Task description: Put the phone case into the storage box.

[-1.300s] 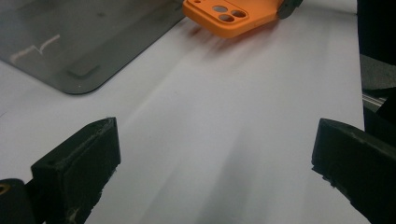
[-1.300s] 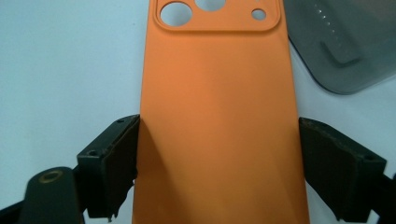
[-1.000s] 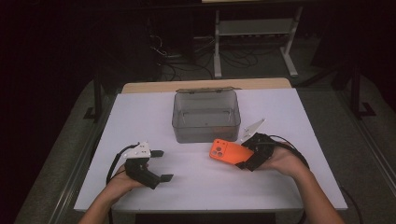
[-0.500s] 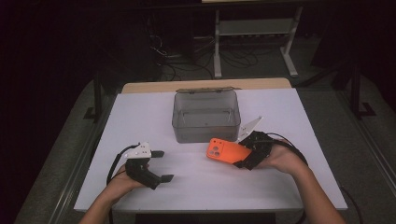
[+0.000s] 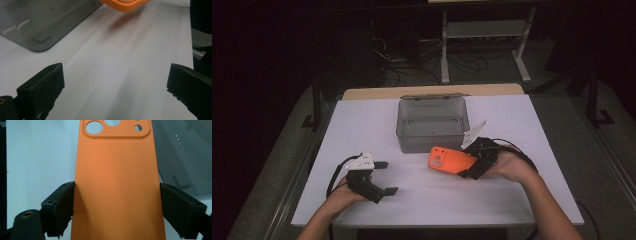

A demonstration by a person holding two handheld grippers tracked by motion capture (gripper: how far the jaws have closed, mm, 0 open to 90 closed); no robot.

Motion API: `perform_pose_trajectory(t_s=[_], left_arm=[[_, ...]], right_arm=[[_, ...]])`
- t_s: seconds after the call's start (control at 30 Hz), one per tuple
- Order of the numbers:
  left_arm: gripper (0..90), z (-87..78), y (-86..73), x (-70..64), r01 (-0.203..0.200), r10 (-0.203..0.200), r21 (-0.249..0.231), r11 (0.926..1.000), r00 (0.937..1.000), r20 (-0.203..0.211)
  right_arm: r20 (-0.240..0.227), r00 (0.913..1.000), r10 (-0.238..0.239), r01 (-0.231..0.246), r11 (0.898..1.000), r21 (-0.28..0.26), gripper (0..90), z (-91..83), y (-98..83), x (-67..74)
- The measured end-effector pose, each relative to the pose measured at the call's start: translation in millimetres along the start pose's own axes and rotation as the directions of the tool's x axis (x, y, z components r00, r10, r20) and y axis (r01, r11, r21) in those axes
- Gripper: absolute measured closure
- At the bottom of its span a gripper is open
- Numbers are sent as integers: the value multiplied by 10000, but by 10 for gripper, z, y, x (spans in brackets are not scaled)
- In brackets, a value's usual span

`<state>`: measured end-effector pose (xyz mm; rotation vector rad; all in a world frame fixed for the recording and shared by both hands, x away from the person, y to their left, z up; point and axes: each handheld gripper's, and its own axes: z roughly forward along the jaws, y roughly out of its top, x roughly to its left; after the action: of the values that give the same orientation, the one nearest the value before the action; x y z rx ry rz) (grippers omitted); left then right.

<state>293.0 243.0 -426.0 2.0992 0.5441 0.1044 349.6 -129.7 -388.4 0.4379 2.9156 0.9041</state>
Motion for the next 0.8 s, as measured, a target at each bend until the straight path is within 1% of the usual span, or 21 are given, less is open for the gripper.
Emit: perform_pose_trajectory(t_s=[0.3, 0.8], left_arm=[[8, -4, 1, 2, -6, 6, -6, 10000, 10000, 2], [8, 0, 1, 3, -15, 15, -12, 10000, 10000, -5]], right_arm=[[-84, 9997, -215, 213, 9997, -124, 157, 4, 116, -3], [-380, 9964, -752, 751, 9972, -29, 157, 124, 330, 3]])
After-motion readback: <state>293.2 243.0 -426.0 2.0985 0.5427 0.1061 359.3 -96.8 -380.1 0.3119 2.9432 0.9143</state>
